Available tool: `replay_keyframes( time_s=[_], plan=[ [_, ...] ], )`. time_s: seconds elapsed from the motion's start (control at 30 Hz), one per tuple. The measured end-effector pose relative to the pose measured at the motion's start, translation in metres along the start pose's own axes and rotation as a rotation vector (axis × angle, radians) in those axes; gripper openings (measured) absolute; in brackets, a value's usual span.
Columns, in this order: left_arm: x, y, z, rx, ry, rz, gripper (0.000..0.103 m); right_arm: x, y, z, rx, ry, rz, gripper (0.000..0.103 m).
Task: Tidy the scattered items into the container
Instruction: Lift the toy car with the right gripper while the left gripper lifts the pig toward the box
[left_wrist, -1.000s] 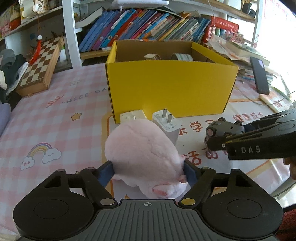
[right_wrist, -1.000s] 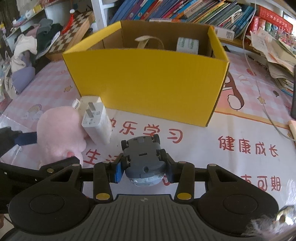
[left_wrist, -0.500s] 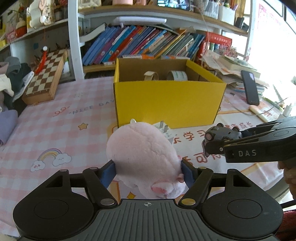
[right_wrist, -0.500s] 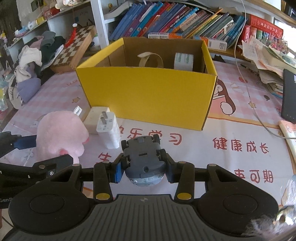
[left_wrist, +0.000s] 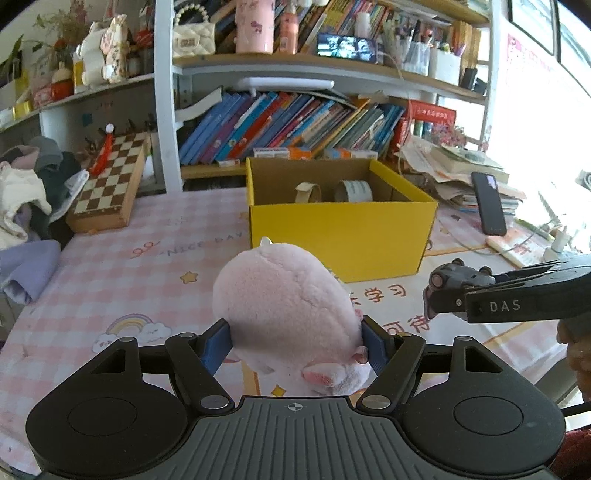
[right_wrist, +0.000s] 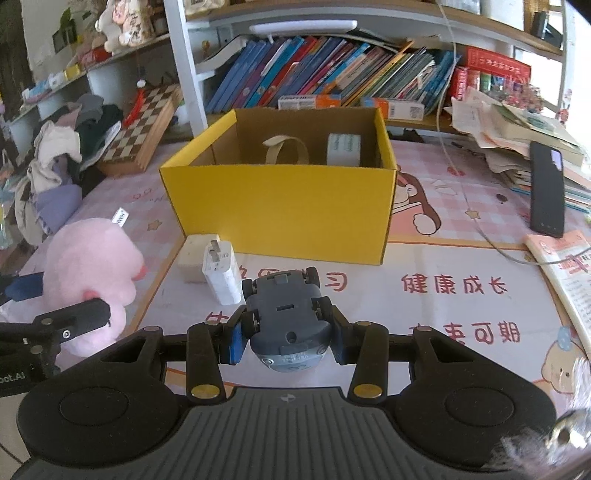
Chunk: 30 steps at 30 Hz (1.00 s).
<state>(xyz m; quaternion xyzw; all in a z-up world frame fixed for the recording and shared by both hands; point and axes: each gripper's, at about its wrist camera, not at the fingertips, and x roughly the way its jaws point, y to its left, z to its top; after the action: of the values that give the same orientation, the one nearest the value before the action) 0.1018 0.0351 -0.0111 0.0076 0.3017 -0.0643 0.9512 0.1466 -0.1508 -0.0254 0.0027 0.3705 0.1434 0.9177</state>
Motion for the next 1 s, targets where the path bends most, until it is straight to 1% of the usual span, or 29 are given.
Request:
replay_keyframes(
  time_s=[0.13, 0.27, 0.47, 0.8, 1.0],
  plan=[
    [-0.010, -0.005, 0.000, 0.032, -0.020, -0.020, 0.074, -0.009, 0.004, -0.002, 0.006, -0.018, -0.002, 0.041],
    [-0.015, -0.007, -0.002, 0.051, -0.018, -0.044, 0.074, -0.016, 0.007, -0.004, 0.013, -0.032, -0.005, 0.041],
    [-0.021, -0.006, 0.003, 0.072, -0.042, -0.053, 0.074, -0.024, 0.010, -0.004, 0.020, -0.056, -0.008, 0.041],
    [-0.019, -0.008, 0.023, 0.105, -0.099, -0.068, 0.074, -0.031, 0.012, 0.013, -0.007, -0.099, -0.011, 0.041],
    [-0.008, -0.007, 0.042, 0.111, -0.128, -0.069, 0.074, -0.027, 0.004, 0.035, -0.023, -0.134, -0.014, 0.041]
  ],
)
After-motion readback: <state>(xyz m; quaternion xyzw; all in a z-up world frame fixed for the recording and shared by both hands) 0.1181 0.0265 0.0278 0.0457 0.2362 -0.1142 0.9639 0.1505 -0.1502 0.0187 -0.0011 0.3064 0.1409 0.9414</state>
